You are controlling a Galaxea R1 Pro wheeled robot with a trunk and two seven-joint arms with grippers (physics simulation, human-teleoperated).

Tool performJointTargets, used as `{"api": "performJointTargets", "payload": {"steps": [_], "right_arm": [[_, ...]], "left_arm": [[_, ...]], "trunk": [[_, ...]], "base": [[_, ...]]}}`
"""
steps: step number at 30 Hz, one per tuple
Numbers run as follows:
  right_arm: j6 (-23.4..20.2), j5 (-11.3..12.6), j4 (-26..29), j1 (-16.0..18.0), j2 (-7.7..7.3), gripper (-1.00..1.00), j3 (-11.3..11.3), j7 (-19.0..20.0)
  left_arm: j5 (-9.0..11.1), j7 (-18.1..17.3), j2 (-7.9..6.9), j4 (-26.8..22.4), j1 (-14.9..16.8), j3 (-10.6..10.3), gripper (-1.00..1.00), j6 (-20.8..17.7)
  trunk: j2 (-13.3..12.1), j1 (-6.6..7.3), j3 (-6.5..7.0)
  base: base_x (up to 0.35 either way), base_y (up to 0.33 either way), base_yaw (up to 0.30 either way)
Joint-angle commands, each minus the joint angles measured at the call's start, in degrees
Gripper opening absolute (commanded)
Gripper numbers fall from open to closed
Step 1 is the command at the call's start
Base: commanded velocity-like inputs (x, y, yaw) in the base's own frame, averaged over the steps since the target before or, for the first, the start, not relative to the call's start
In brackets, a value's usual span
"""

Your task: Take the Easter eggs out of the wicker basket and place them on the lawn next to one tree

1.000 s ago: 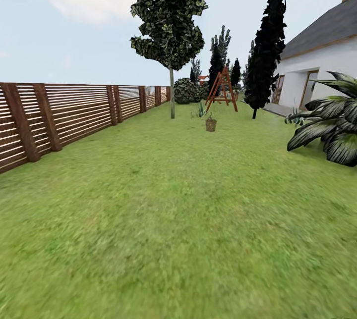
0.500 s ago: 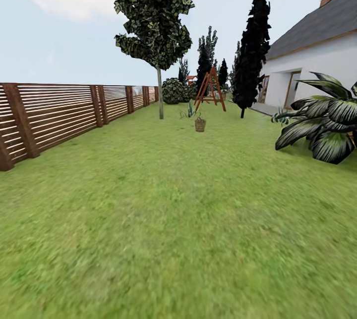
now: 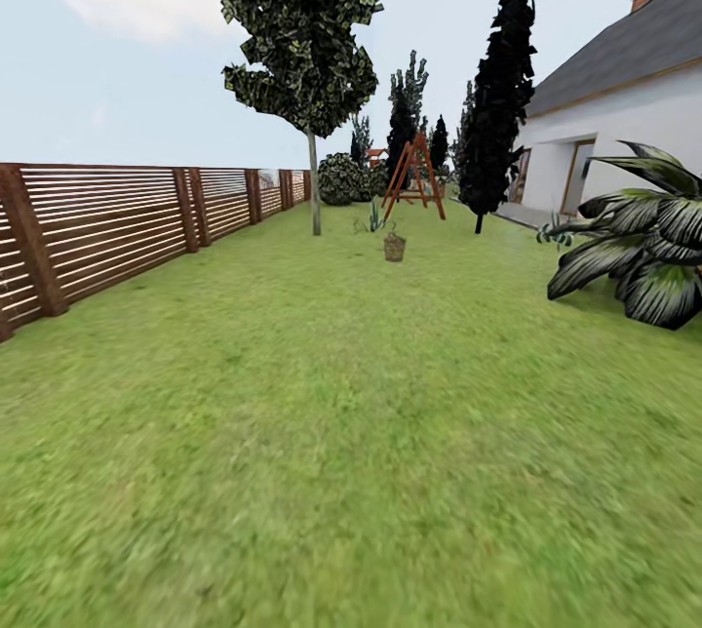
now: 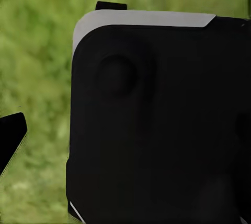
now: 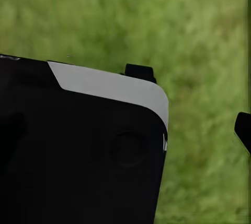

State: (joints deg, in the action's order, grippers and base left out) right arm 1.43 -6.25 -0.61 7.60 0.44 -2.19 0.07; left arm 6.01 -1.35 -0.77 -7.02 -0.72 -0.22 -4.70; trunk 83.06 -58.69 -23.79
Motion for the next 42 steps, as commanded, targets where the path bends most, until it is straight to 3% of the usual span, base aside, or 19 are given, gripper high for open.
{"api": "performJointTargets", "payload": {"steps": [1,42], "right_arm": [[0.1,-0.4,0.0,0.0,0.0,1.0,-0.2,0.0],[0.1,-0.4,0.0,0.0,0.0,1.0,-0.1,0.0]], "left_arm": [[0.6,-0.1,-0.02,-0.3,-0.1,0.0,1.0,-0.5],[0.6,-0.1,0.06,-0.3,-0.1,0.0,1.0,-0.5]], "trunk": [[0.0,-0.04,-0.05],[0.0,-0.04,-0.05]], "base": [[0.341,0.0,0.0],[0.341,0.0,0.0]]}}
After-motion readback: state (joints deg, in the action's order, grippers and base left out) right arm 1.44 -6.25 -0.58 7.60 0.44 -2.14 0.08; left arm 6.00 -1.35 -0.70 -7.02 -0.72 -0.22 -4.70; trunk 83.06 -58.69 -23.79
